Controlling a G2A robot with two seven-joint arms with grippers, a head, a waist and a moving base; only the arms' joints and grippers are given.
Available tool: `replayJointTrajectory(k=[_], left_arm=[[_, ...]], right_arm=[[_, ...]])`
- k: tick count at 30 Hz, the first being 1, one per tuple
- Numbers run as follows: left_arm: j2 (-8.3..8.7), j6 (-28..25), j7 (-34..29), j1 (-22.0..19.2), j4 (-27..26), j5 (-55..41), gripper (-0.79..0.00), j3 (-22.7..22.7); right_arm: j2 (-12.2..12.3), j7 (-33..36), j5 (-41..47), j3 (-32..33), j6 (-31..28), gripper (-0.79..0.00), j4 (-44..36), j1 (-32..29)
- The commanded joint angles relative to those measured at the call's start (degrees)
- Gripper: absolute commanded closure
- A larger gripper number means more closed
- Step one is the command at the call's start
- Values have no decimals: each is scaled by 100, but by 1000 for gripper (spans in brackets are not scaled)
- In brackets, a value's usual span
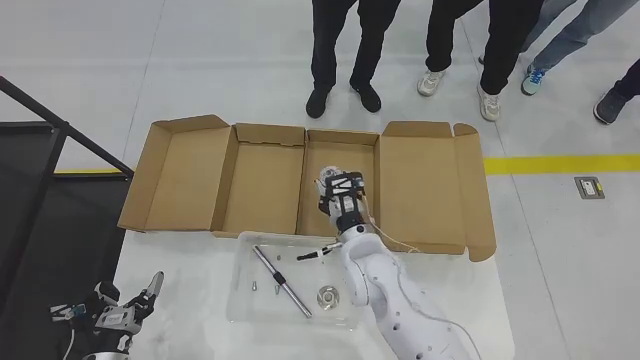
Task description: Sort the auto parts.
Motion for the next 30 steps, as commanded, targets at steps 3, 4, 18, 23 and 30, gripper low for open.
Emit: replayJointTrajectory(k=[3,4,18,23,30], left_arm=[[0,0,0,0,0,0,-785,0],[0,0,0,0,0,0,-785,0],[0,0,0,0,0,0,-785,0],[0,0,0,0,0,0,-785,0],[0,0,0,0,0,0,-785,0]], right_arm=[[-183,24,186,-124,314,0,1015,579],[-226,4,252,-150,337,0,1223,678],[-575,273,808,-182,-10,0,2856,1459],[-643,482,826,-184,-69,0,3102,1599],[-731,553,883,-163,-140,-563,3355,1722]])
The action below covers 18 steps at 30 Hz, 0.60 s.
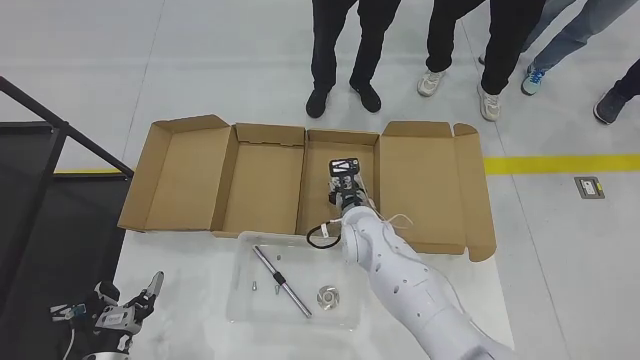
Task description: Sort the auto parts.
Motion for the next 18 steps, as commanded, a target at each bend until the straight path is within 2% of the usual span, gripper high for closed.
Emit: replayJointTrajectory(k=[1,2,3,9,12,15,18], left_arm=[[0,0,0,0,0,0,-785,0],[0,0,0,0,0,0,-785,0],[0,0,0,0,0,0,-785,0],[0,0,0,0,0,0,-785,0],[0,0,0,0,0,0,-785,0],[0,0,0,0,0,0,-785,0],[0,0,0,0,0,0,-785,0]], right_arm=[[-18,-9,-4,1,-34,-680,52,18],[-28,-15,-9,2,-40,-767,75,25],[-37,-21,-12,3,-54,-785,93,30],[-64,-148,-97,40,-14,-785,82,0],[-48,-333,-197,64,-37,-785,-205,-147],[22,-475,-457,85,-118,-785,-794,-458],[167,-493,-865,180,-262,-785,-1709,-972]])
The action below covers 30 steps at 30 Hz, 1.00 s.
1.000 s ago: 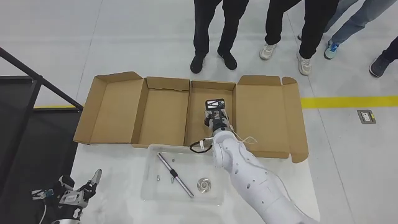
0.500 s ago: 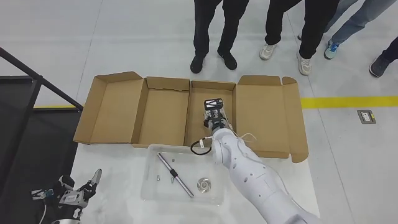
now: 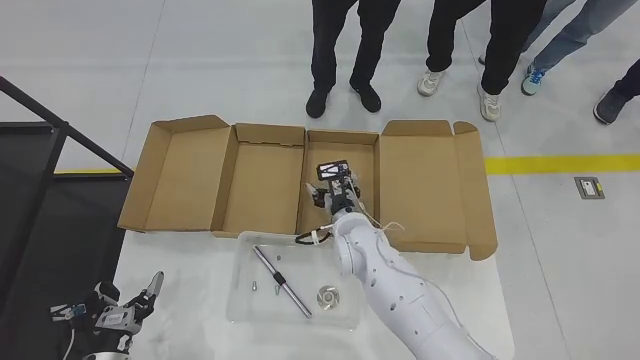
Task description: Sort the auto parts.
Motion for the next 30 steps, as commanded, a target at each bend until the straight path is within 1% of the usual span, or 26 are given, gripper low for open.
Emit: replayJointTrajectory(k=[1,5,8,11,15,20,22,26,30], left_arm=[[0,0,0,0,0,0,-785,0],[0,0,0,0,0,0,-785,0],[0,0,0,0,0,0,-785,0],[0,0,0,0,0,0,-785,0],[0,0,0,0,0,0,-785,0],[0,0,0,0,0,0,-785,0],[0,0,0,0,0,0,-785,0],[0,0,0,0,0,0,-785,0],[0,0,0,0,0,0,-785,0]], right_arm=[[111,53,-320,92,-69,-785,-723,-394],[379,428,-1004,404,-461,-785,-2311,-1347],[545,821,-1427,625,-911,-785,-3362,-2010],[670,1406,-1783,792,-1415,-785,-4087,-2467],[775,2501,-2363,837,-1925,-785,-4725,-2788],[833,3565,-2773,797,-2294,-785,-5167,-3002],[848,3925,-2825,750,-2577,-785,-5231,-3019],[841,4626,-2826,643,-2836,-785,-5144,-2939],[794,5139,-2752,563,-2721,-785,-4869,-2708]])
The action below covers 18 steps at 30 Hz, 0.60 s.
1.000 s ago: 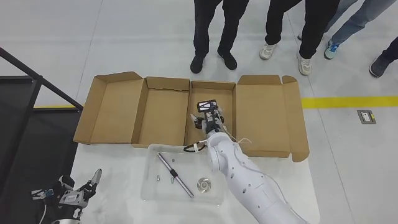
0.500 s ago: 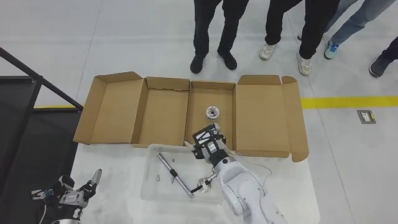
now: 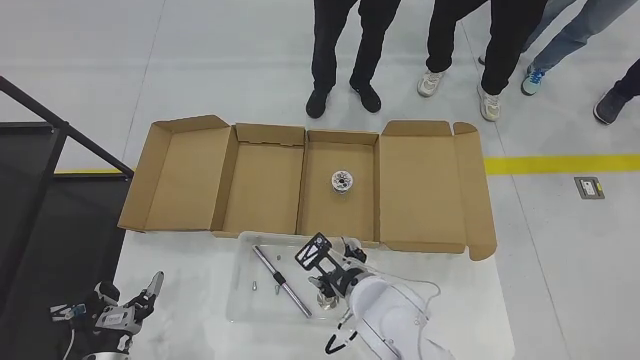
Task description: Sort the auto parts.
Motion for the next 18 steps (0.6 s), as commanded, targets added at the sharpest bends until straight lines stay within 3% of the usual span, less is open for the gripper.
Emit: replayJointTrajectory(k=[1,12,18], left_arm=[[0,0,0,0,0,0,-785,0],[0,0,0,0,0,0,-785,0],[0,0,0,0,0,0,-785,0]], right_arm=[[-14,111,23,-20,48,-785,85,79],[-2,-80,64,-21,-82,-785,94,20],[7,363,268,-36,-408,-785,-100,15]])
